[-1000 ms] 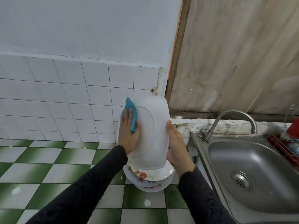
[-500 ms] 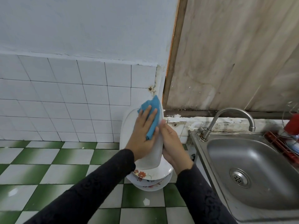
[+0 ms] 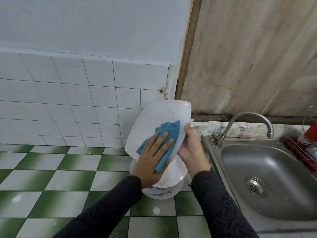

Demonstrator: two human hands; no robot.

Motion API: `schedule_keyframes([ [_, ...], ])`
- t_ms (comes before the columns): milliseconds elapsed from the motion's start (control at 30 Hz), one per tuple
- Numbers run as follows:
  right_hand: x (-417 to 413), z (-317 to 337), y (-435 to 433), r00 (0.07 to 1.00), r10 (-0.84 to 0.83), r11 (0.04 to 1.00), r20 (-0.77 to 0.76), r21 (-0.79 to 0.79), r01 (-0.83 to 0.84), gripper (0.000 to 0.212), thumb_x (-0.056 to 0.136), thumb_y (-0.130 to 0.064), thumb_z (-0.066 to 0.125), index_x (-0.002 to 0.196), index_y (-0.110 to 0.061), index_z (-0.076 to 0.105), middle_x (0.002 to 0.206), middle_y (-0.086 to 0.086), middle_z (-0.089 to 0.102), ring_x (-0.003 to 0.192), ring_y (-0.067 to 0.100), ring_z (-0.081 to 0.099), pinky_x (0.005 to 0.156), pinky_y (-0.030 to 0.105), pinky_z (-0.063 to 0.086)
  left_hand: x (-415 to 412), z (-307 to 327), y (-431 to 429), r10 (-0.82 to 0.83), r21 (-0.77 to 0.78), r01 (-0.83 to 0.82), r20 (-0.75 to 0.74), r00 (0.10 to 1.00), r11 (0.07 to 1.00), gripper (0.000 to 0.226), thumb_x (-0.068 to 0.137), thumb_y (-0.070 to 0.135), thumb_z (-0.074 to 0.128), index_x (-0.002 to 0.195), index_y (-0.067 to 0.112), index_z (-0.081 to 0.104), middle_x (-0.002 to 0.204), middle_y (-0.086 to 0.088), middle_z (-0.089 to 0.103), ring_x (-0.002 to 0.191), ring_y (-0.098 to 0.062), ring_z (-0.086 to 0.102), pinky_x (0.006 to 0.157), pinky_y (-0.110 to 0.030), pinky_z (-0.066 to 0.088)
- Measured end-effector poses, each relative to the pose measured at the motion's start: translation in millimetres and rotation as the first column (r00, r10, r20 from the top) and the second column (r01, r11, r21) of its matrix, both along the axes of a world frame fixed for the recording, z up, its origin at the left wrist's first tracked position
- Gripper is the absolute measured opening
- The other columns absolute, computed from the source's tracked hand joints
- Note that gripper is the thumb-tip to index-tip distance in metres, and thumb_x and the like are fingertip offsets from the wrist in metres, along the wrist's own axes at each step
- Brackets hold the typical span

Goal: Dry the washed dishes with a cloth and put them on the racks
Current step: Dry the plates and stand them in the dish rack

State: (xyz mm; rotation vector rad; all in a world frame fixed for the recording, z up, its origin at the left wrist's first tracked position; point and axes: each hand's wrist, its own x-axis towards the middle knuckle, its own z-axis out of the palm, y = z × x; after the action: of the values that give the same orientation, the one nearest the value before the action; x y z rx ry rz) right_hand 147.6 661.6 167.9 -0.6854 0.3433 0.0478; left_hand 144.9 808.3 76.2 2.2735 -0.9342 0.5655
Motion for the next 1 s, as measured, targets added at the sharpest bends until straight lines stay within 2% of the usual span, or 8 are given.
schedule_keyframes([
  [200, -2, 2, -10, 0.989, -0.138, 0.990, -0.048, -0.047, 0.136, 0.027, 0.104, -0.032, 0.052, 0.107, -0.008, 0.064, 0.078, 0.006, 0.078, 0.092, 0.024, 0.068, 0.091, 0.048, 0.051, -8, -50, 25, 0.091, -0.345, -0.230, -0.375, 0.923, 0.910, 0.068, 0.099, 0.050, 0.033, 0.157, 0.032, 0.002, 0.165, 0.014, -0.001, 0.152, -0.012, -0.003, 0.122, -0.050, 0.009],
  [333, -9, 0, -14, 0.999, -0.035, 0.994, -0.031, -0.102, 0.032, 0.028, 0.105, -0.030, 0.051, 0.109, -0.007, 0.065, 0.083, 0.006, 0.078, 0.079, 0.022, 0.075, 0.072, 0.042, 0.062, 30, -39, 41, -0.098, -0.618, -0.442, -0.645, 0.758, 0.651, 0.074, 0.091, 0.067, 0.041, 0.155, 0.037, 0.020, 0.160, 0.010, 0.027, 0.146, -0.014, 0.026, 0.120, -0.052, 0.025],
  [400, -11, -2, -13, 0.999, 0.019, 0.989, -0.028, -0.148, -0.023, 0.031, 0.104, -0.031, 0.052, 0.113, -0.005, 0.066, 0.087, 0.006, 0.079, 0.077, 0.020, 0.076, 0.068, 0.040, 0.062, 51, -22, 47, -0.160, -0.632, -0.474, -0.687, 0.709, 0.612, 0.067, 0.094, 0.062, 0.042, 0.153, 0.032, 0.029, 0.153, 0.004, 0.041, 0.138, -0.017, 0.040, 0.116, -0.051, 0.033],
  [500, -13, -4, -10, 0.998, 0.054, 0.976, -0.017, -0.211, -0.057, 0.030, 0.104, -0.030, 0.052, 0.112, -0.006, 0.068, 0.089, 0.006, 0.079, 0.086, 0.022, 0.074, 0.081, 0.042, 0.059, 79, 3, 50, -0.170, -0.632, -0.446, -0.676, 0.717, 0.634, 0.061, 0.099, 0.053, 0.042, 0.153, 0.027, 0.030, 0.154, 0.003, 0.039, 0.140, -0.018, 0.037, 0.118, -0.049, 0.029],
  [600, -13, -6, -5, 0.996, 0.093, 0.963, -0.016, -0.253, -0.094, 0.032, 0.105, -0.029, 0.051, 0.118, -0.005, 0.066, 0.094, 0.007, 0.078, 0.085, 0.022, 0.075, 0.075, 0.039, 0.059, 94, 28, 37, -0.096, -0.569, -0.390, -0.643, 0.760, 0.724, 0.058, 0.102, 0.042, 0.043, 0.154, 0.021, 0.028, 0.160, 0.002, 0.027, 0.147, -0.015, 0.025, 0.123, -0.045, 0.019],
  [800, -12, -14, 4, 0.993, 0.108, 0.953, -0.038, -0.281, -0.115, 0.035, 0.104, -0.029, 0.051, 0.125, -0.003, 0.063, 0.105, 0.013, 0.077, 0.092, 0.025, 0.075, 0.077, 0.039, 0.060, 57, 40, -9, -0.059, -0.252, -0.022, -0.310, 0.949, 0.967, 0.057, 0.099, 0.039, 0.038, 0.153, 0.030, 0.021, 0.161, 0.013, 0.014, 0.151, -0.007, 0.003, 0.123, -0.028, 0.000],
  [867, -13, -15, 2, 0.993, 0.110, 0.950, -0.037, -0.289, -0.116, 0.033, 0.105, -0.029, 0.051, 0.122, -0.004, 0.064, 0.103, 0.013, 0.077, 0.091, 0.024, 0.075, 0.076, 0.039, 0.060, 64, 38, -9, -0.083, -0.281, -0.003, -0.294, 0.952, 0.960, 0.053, 0.102, 0.036, 0.039, 0.152, 0.030, 0.022, 0.160, 0.013, 0.017, 0.151, -0.008, 0.006, 0.124, -0.031, 0.002],
  [1000, -14, -15, 0, 0.992, 0.124, 0.924, -0.040, -0.359, -0.129, 0.035, 0.104, -0.031, 0.051, 0.120, -0.004, 0.065, 0.103, 0.013, 0.077, 0.088, 0.025, 0.075, 0.071, 0.038, 0.060, 92, 42, -1, -0.032, -0.484, -0.285, -0.546, 0.837, 0.827, 0.052, 0.103, 0.033, 0.045, 0.152, 0.022, 0.032, 0.156, -0.001, 0.031, 0.142, -0.017, 0.030, 0.121, -0.046, 0.023],
])
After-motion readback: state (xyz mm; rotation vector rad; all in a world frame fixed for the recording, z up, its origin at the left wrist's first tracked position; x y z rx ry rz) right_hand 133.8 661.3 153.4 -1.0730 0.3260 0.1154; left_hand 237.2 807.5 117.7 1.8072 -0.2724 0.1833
